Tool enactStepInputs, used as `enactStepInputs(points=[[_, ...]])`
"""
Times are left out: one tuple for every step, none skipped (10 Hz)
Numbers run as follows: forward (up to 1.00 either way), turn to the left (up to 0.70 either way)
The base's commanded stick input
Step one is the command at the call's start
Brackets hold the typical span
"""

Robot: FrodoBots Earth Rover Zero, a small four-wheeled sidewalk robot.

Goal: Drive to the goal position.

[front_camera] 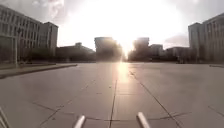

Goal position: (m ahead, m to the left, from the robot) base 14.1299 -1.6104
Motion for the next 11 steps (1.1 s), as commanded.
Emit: enactStepInputs(points=[[1.0,0.0],[1.0,0.0],[1.0,0.0],[1.0,0.0],[1.0,0.0],[1.0,0.0],[1.0,0.0],[1.0,0.0],[1.0,0.0],[1.0,0.0],[1.0,0.0]])
